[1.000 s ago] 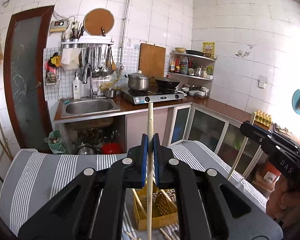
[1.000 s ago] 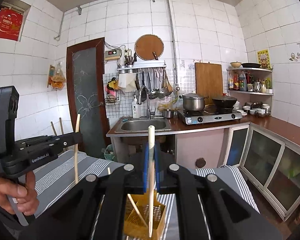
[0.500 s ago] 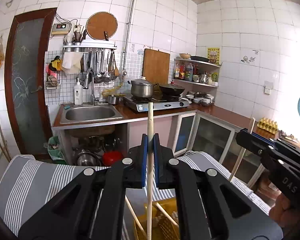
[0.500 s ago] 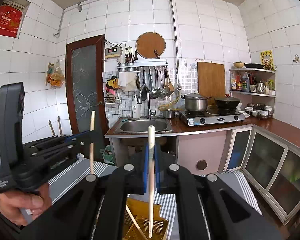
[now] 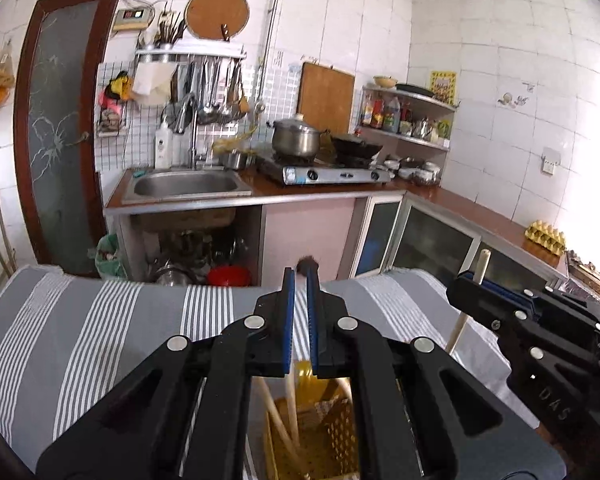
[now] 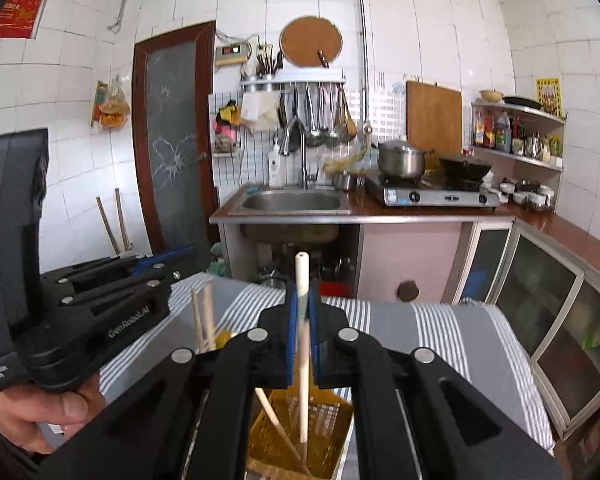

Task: Organize utensils
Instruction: 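Lower the chopsticks into the basket and open both tools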

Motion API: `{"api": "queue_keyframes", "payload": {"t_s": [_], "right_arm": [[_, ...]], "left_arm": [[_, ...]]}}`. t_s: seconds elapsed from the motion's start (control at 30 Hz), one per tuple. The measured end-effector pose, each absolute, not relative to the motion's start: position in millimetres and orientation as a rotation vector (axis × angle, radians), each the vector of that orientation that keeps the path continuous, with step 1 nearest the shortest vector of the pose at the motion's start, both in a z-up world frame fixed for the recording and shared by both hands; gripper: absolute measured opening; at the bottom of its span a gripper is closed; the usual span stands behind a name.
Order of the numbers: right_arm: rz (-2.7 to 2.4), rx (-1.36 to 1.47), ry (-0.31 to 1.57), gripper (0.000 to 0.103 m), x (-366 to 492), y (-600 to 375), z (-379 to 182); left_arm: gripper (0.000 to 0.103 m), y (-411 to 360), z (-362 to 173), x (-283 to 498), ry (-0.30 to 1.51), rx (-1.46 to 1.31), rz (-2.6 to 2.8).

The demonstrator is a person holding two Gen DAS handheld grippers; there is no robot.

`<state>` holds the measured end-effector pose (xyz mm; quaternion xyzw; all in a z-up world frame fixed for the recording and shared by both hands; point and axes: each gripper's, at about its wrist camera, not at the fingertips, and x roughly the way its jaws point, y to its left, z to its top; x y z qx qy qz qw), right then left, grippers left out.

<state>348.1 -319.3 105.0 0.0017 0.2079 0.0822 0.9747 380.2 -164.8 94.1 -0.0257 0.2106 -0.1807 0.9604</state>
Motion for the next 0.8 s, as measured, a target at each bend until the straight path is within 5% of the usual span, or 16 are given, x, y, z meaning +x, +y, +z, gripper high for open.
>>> {"api": "queue_keyframes", "payload": {"t_s": [0.3,0.37,0.4,0.8], "right_arm": [[0.139,0.061,0.465,0.01,343.2,-332.3,83.0],[0.13,0.09,0.447,0.047,335.4,-340.7,84.8],[0.128,0.098,0.441,0.052,333.3,-342.5,85.4],[0.027,0.116,0.477,0.052,259.0,-378.0,59.2]], "left_arm": [[0.011,-153.2,75.2,379.2,0.492,-0.047,-0.338],[0.017,-146.8,77.2,373.5,0.487,-0.059,-0.335],[0.023,-144.1,76.9,370.1,0.487,-0.064,-0.338],[0.038,-80.2,44.3,302.3,0.536,-0.044,-0.242]]}}
